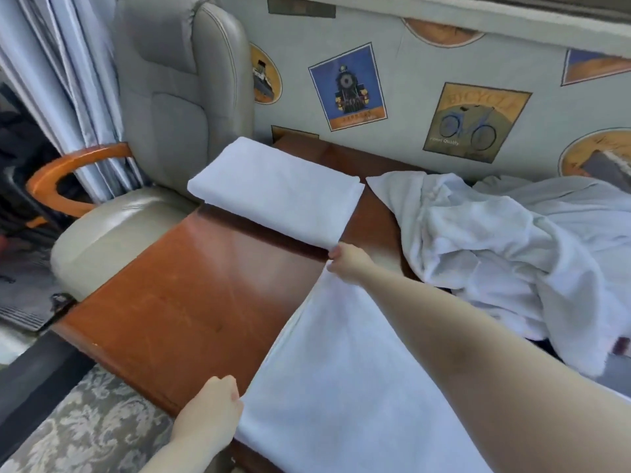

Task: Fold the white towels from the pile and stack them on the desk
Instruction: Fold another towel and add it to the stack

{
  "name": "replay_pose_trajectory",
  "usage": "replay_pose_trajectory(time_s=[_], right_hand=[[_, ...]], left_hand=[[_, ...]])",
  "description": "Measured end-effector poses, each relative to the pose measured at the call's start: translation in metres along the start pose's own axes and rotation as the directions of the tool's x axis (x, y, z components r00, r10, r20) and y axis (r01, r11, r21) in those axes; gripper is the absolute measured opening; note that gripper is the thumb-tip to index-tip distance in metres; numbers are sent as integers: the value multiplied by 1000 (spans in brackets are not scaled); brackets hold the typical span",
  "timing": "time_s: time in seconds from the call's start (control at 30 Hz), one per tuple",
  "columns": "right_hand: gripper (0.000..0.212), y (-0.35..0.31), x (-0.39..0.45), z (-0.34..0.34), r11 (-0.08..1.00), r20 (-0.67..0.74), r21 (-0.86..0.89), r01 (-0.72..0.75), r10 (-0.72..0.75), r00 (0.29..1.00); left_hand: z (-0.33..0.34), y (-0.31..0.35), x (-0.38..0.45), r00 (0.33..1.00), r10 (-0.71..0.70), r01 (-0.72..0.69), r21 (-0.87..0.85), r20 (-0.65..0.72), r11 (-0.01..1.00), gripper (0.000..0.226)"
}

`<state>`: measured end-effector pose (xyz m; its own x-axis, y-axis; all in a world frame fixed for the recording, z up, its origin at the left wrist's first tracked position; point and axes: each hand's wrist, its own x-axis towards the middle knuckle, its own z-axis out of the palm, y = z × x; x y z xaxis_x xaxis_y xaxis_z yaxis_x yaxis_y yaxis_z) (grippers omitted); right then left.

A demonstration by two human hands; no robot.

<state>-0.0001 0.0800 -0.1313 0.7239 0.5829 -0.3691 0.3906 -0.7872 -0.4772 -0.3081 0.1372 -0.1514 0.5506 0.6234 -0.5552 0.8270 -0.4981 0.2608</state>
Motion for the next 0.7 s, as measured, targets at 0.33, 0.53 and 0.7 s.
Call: replay_pose_trajectory(time_s=[0.33, 0.53, 0.7], right_hand=[[51, 57, -171, 106, 958, -308, 278, -63, 151, 939], [46, 150, -297, 109, 817, -406, 331, -472, 575, 711], [44, 200, -387, 102, 680, -385, 359, -639, 731, 563]], left_hand=[[-9, 97, 23, 751, 657, -635, 340, 62, 694, 50], [73, 158, -48, 417, 809, -908, 222, 414, 355, 57], [131, 185, -114, 245, 815, -969, 117, 524, 216, 53]])
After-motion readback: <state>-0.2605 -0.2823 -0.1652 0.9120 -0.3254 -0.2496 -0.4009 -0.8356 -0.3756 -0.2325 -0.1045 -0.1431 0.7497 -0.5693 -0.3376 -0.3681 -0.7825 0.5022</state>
